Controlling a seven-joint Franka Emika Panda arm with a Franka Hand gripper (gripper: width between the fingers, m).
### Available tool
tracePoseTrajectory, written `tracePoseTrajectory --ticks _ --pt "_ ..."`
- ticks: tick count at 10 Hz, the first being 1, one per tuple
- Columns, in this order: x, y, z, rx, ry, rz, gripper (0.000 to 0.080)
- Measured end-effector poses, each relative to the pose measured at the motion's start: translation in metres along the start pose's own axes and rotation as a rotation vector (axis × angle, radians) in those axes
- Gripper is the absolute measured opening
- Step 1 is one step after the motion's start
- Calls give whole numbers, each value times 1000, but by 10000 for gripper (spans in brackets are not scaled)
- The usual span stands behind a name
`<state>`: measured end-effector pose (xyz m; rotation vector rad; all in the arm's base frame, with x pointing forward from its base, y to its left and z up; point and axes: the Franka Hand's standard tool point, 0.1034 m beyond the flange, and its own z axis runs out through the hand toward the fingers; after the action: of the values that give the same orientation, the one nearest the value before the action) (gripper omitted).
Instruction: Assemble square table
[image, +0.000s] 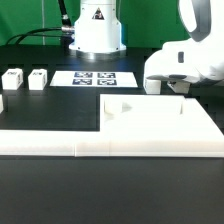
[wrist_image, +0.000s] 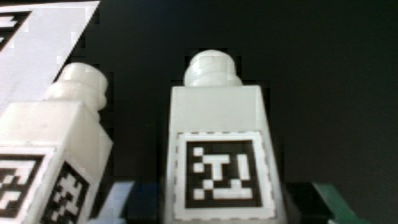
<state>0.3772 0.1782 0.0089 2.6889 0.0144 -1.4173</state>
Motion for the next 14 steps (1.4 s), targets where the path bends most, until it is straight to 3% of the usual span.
tracePoseTrajectory --ticks 5,6,7,9,10,12,14 --pt "-3 5 -5 -9 -4 -23 290" --pt "-12 19 -33 -16 18 -59 290" --pt "-23 35 -64 4 67 -90 290" --pt "-44 62 -103 35 130 -89 290" --pt "-48 68 -114 51 212 -74 290" --pt "-62 68 -108 52 344 -71 290" --pt "-53 67 -119 70 494 -70 290"
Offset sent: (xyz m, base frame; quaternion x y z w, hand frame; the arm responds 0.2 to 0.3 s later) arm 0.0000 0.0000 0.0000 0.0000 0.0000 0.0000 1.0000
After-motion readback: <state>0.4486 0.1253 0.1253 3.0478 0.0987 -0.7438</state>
